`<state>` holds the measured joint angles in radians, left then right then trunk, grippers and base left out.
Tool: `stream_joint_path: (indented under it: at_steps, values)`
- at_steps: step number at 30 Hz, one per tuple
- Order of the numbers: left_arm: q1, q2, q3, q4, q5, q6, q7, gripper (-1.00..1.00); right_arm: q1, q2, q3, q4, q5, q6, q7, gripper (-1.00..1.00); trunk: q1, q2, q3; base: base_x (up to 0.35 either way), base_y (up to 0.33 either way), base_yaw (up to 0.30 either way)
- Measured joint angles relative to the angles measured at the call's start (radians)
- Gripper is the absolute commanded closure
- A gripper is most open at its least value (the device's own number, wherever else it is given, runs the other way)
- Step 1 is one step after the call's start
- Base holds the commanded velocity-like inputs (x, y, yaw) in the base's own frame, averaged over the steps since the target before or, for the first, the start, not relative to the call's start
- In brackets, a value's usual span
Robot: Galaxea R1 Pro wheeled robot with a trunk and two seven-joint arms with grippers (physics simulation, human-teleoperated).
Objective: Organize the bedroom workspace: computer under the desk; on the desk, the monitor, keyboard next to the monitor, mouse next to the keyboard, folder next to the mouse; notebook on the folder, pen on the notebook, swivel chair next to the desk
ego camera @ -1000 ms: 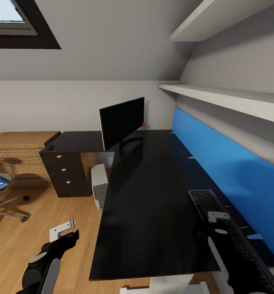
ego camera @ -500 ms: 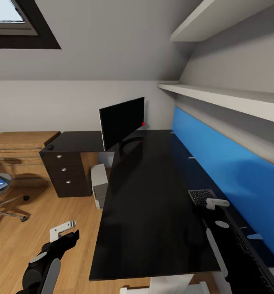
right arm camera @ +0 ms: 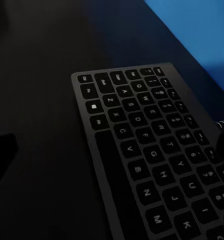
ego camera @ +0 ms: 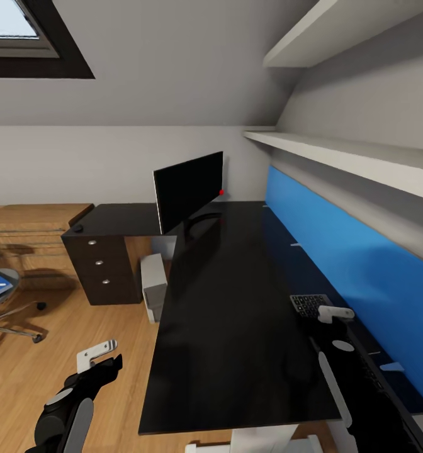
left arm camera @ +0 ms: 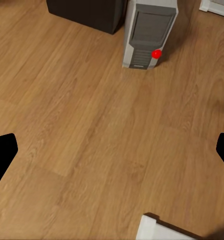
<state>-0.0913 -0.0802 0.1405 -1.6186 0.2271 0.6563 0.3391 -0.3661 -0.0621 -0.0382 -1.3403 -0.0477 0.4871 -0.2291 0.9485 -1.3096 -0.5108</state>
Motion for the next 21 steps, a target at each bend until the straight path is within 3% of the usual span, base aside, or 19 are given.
stream_joint_path:
  at_steps: [3, 5, 11, 21]
  values:
    - [0.0, 0.0, 0.0, 0.0, 0.0, 0.0, 0.0, -1.0, 0.0, 0.002, 0.001, -0.004, 0.0, 0.001, 0.0, -1.0, -0.012, 0.021, 0.009, 0.0, 0.0, 0.0]
    - [0.0, 0.0, 0.001, 0.0, 0.0, 0.0, 0.0, -1.0, 0.0, 0.026, 0.0, -0.02, 0.001, -0.001, -0.002, -1.0, -0.019, 0.035, 0.016, 0.0, 0.0, 0.0]
    - [0.0, 0.0, 0.001, 0.0, 0.0, 0.0, 0.001, -1.0, 0.0, 0.033, 0.0, -0.024, 0.003, -0.001, -0.003, -1.0, -0.042, 0.077, 0.035, -0.037, 0.0, 0.0]
    - [0.0, 0.0, 0.003, 0.0, 0.0, 0.0, 0.002, -1.0, 0.0, 0.037, 0.0, -0.022, 0.001, 0.002, -0.002, -1.0, -0.08, 0.147, 0.066, -0.319, 0.0, 0.0]
